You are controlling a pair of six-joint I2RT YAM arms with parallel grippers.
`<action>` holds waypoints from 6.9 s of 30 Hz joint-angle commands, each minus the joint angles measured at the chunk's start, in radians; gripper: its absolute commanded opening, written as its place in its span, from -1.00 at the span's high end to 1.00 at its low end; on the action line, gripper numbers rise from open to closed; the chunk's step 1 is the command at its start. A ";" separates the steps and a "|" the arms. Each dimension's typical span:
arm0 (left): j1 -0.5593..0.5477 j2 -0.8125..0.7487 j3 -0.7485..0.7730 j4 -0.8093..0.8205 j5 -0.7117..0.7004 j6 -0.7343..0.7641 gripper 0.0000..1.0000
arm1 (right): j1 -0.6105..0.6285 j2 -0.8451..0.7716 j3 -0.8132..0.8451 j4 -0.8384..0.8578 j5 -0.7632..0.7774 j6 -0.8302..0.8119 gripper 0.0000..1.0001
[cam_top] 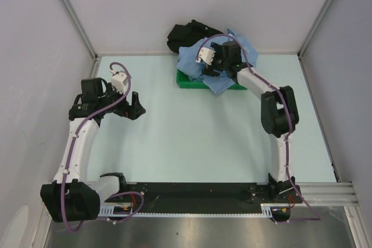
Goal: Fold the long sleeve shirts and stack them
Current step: Grab the shirt from the pile, then move the shirt to the center of the board, then flatten the shirt out
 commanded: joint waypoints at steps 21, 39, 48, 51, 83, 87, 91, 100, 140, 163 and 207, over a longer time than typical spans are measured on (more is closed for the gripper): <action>-0.014 -0.085 -0.034 0.067 0.028 -0.035 -0.99 | -0.007 0.030 0.124 0.268 0.023 -0.181 1.00; -0.012 -0.119 0.098 0.133 -0.017 -0.157 -0.99 | 0.060 -0.460 0.422 -0.134 0.058 0.328 1.00; -0.012 -0.112 0.138 0.146 0.013 -0.184 -0.99 | 0.183 -0.375 0.798 -0.133 0.173 0.433 1.00; -0.012 -0.106 0.138 0.138 0.055 -0.152 -0.99 | 0.128 -0.445 0.670 -0.120 0.172 0.476 1.00; -0.149 0.021 0.041 0.155 0.181 0.114 -0.99 | -0.765 -1.185 -0.277 -0.057 -0.744 1.097 1.00; -0.149 -0.034 0.020 0.219 0.129 0.050 -0.99 | -0.505 -1.048 -0.046 0.109 -0.486 1.181 1.00; -0.147 -0.077 -0.005 0.293 0.106 -0.053 -0.99 | -0.311 -0.884 0.289 0.142 -0.359 1.178 1.00; -0.126 -0.134 -0.057 0.383 0.060 -0.176 -0.99 | 0.037 -0.561 0.835 0.103 -0.125 1.008 1.00; -0.208 0.338 0.038 0.259 0.039 0.359 -0.99 | 0.102 -0.756 -0.666 -0.419 -0.434 0.861 -0.97; -0.383 0.600 0.018 0.147 -0.179 0.485 0.82 | -0.075 -0.579 -0.621 -0.507 -0.180 0.721 0.53; -0.311 0.207 0.338 0.247 0.114 0.037 1.00 | 0.527 -0.717 -0.917 0.443 0.113 1.111 -0.24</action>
